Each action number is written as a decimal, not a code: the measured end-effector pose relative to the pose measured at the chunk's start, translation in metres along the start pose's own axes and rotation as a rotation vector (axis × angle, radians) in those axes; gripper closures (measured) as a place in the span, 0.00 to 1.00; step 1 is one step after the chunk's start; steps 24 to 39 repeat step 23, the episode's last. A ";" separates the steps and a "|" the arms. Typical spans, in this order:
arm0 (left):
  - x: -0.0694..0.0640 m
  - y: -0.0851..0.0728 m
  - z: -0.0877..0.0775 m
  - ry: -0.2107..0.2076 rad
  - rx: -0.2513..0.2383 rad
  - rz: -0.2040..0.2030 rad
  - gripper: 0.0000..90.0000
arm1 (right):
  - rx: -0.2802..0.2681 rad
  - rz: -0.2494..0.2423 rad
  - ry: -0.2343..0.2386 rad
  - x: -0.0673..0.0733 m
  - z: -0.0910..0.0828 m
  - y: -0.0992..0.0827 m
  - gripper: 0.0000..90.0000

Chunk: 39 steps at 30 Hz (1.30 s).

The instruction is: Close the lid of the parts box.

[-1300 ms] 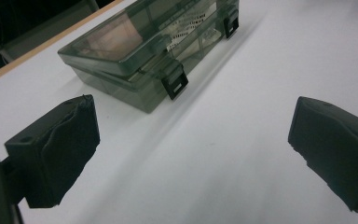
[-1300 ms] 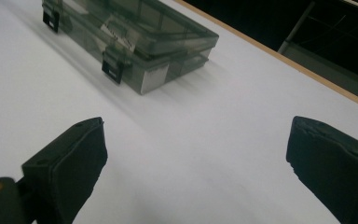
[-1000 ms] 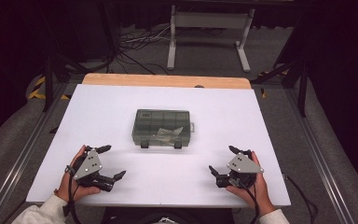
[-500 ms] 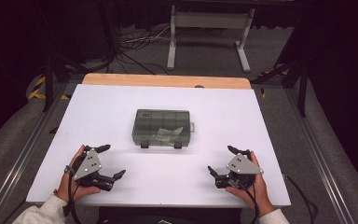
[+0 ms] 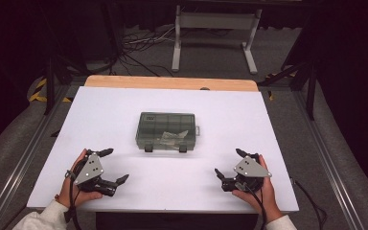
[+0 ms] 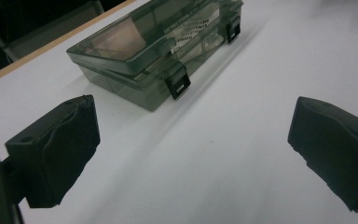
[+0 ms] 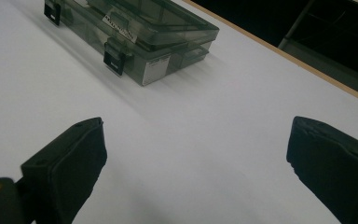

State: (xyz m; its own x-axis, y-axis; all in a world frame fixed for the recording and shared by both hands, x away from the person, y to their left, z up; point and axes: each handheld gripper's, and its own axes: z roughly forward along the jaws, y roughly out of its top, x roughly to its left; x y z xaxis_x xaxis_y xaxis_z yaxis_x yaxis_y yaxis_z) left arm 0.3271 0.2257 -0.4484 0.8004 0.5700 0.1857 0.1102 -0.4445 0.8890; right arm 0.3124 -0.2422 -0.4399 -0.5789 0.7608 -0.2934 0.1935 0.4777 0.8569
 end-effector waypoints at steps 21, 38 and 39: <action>0.004 0.002 0.006 -0.005 0.007 -0.001 0.03 | 0.006 -0.003 0.008 0.000 0.002 -0.001 0.06; 0.005 0.002 0.007 0.001 0.010 0.000 0.03 | 0.005 0.014 0.007 -0.002 0.002 -0.001 0.06; 0.005 0.002 0.007 0.001 0.010 0.000 0.03 | 0.005 0.014 0.007 -0.002 0.002 -0.001 0.06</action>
